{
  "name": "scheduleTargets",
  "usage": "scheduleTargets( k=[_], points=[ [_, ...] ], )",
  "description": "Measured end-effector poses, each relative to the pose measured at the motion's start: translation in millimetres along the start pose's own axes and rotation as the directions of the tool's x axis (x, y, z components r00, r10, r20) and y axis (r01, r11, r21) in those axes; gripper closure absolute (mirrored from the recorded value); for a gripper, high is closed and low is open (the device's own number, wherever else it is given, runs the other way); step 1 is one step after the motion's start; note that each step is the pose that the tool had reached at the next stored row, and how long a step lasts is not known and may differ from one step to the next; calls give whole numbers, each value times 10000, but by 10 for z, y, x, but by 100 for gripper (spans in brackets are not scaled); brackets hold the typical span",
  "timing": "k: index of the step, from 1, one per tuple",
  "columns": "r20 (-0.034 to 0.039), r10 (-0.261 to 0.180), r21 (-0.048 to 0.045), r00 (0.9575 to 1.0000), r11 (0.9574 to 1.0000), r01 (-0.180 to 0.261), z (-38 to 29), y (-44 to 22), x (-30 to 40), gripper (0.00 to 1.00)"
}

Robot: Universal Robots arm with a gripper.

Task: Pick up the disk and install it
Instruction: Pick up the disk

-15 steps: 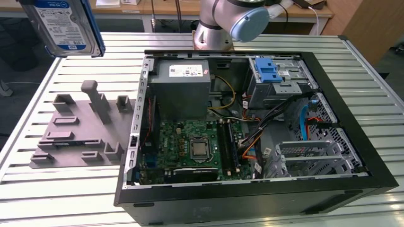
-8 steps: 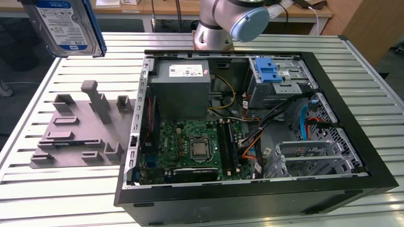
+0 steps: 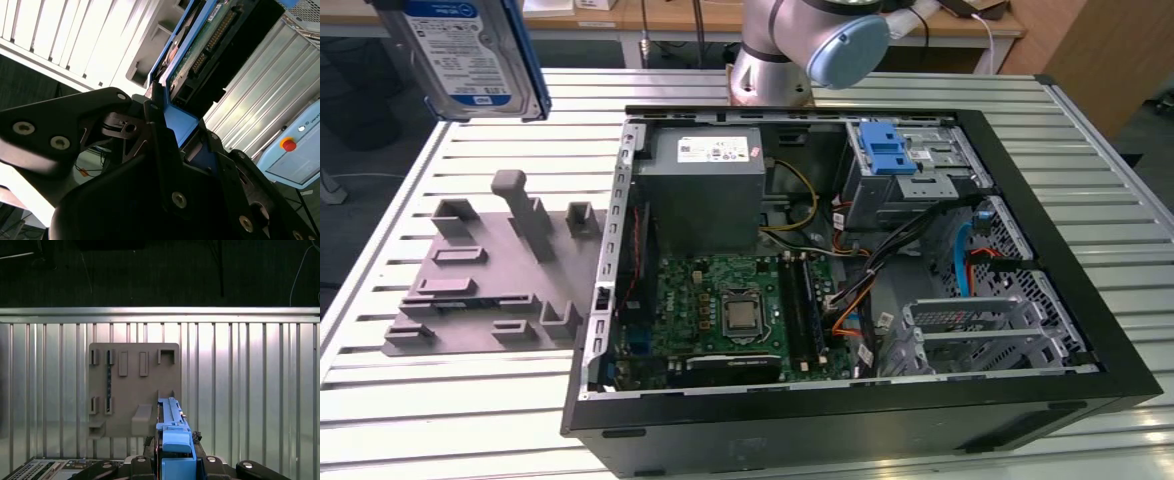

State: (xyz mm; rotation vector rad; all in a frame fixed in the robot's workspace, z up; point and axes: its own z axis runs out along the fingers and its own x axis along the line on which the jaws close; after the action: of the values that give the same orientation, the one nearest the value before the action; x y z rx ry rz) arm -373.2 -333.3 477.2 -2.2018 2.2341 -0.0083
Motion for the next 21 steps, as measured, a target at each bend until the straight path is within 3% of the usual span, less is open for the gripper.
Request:
scheduleTargets(
  k=[21],
  points=[
    [1, 0, 0, 10000, 10000, 0, 1, -54, 0, 64]
  ],
)
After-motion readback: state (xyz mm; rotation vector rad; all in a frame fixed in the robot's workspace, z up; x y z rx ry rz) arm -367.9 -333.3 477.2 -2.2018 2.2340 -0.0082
